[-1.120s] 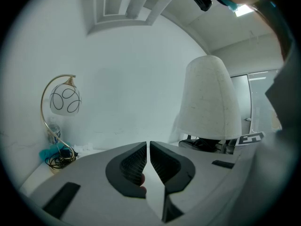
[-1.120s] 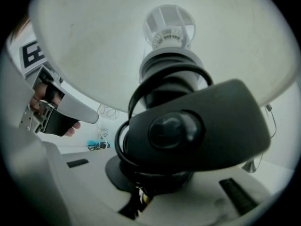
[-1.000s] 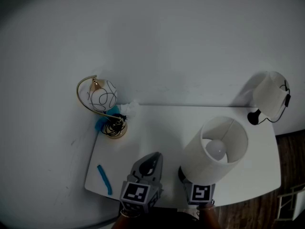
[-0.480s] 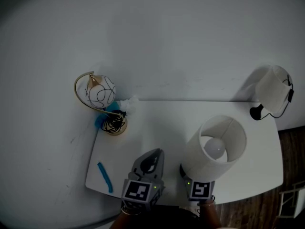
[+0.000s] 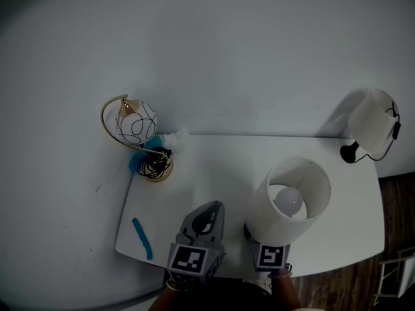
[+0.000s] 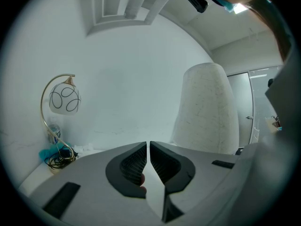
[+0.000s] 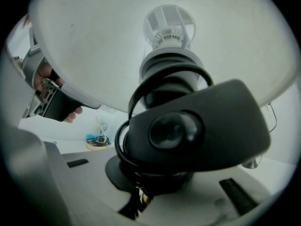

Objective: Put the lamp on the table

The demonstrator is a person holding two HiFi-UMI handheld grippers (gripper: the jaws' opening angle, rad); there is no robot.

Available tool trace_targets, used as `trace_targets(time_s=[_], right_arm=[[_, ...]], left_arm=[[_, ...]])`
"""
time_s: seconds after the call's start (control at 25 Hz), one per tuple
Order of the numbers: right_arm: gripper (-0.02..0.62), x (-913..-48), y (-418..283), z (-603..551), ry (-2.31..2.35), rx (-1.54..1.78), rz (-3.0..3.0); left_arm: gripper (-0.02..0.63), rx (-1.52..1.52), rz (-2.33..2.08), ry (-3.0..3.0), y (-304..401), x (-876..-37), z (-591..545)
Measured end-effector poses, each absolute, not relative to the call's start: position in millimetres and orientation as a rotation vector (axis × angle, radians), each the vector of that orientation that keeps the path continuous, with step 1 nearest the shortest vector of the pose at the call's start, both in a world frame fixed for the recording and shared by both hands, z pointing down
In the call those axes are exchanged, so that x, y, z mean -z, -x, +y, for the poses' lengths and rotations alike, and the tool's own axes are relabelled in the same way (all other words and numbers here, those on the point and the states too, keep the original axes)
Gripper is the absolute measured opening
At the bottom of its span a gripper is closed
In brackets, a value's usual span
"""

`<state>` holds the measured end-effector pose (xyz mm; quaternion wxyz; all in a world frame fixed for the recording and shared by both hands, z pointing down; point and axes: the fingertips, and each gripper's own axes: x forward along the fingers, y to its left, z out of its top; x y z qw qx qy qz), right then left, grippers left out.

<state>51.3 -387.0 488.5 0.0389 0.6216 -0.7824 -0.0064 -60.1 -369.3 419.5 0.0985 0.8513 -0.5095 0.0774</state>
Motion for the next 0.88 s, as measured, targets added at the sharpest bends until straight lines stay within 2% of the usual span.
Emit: trace_targets(time_s=[0.88], right_arm=[[0.022,-505.0,-49.6,-390.7,-1.897,0.006,-2.397]], left_arm=[[0.015,-0.236,-1.520,-2.503,63.9,-424.1,-371.0]])
